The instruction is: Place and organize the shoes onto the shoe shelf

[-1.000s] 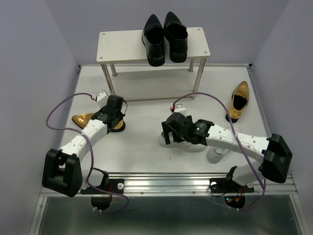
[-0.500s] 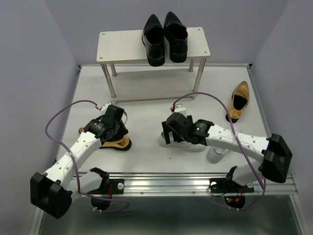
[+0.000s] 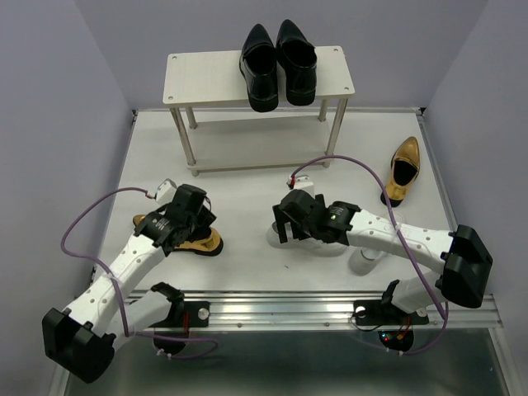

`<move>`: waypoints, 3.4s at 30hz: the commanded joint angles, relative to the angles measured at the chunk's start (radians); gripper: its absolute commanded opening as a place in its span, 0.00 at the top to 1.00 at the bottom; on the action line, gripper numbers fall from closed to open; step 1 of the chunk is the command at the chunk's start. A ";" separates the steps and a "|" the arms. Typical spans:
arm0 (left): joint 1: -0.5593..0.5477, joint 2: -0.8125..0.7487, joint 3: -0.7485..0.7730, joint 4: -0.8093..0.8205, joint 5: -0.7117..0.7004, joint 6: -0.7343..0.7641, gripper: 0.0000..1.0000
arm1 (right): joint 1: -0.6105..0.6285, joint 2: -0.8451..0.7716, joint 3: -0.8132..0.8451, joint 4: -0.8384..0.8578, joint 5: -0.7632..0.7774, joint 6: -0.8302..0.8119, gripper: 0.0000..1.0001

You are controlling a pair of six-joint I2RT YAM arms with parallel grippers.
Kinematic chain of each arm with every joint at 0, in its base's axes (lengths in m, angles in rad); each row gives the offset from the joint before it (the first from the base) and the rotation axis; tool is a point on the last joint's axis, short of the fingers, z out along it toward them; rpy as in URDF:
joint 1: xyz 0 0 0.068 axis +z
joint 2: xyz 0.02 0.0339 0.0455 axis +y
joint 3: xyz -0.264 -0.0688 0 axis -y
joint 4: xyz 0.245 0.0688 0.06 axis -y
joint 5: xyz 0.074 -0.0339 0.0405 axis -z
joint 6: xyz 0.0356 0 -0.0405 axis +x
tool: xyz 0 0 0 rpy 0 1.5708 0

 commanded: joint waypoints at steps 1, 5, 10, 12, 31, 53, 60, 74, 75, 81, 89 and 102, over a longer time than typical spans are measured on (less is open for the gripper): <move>-0.004 0.056 0.025 0.025 -0.143 -0.139 0.43 | 0.000 -0.021 0.029 0.034 0.010 -0.010 0.00; -0.002 0.169 0.077 -0.050 -0.225 -0.234 0.43 | 0.000 -0.030 0.024 0.035 0.017 -0.014 0.00; -0.002 0.312 0.140 -0.079 -0.254 -0.267 0.33 | 0.000 -0.029 0.020 0.035 0.014 -0.020 0.00; -0.001 0.340 0.133 -0.081 -0.250 -0.293 0.32 | 0.000 -0.030 0.018 0.035 0.015 -0.022 0.00; -0.057 0.231 0.128 -0.077 -0.127 0.055 1.00 | 0.000 -0.015 0.027 0.034 0.084 -0.008 0.00; -0.425 0.386 0.220 0.102 -0.093 0.432 0.93 | 0.000 -0.075 0.066 -0.003 0.213 0.026 0.00; -0.435 0.407 0.291 0.041 -0.112 0.415 0.30 | 0.000 -0.110 0.043 -0.012 0.227 0.033 0.00; -0.445 0.234 0.257 -0.214 -0.204 0.024 0.48 | 0.000 -0.089 0.047 -0.012 0.225 0.032 0.00; -0.444 0.229 0.236 -0.225 -0.196 -0.006 0.44 | 0.000 -0.087 0.049 -0.011 0.224 0.030 0.00; -0.442 0.225 0.153 -0.280 -0.191 -0.126 0.43 | 0.000 -0.076 0.055 -0.012 0.218 0.024 0.00; -0.427 0.183 0.032 -0.249 -0.152 -0.232 0.44 | 0.000 -0.069 0.050 -0.011 0.207 0.027 0.00; -0.410 0.199 -0.044 -0.111 -0.107 -0.231 0.83 | 0.000 -0.066 0.049 -0.005 0.199 0.027 0.00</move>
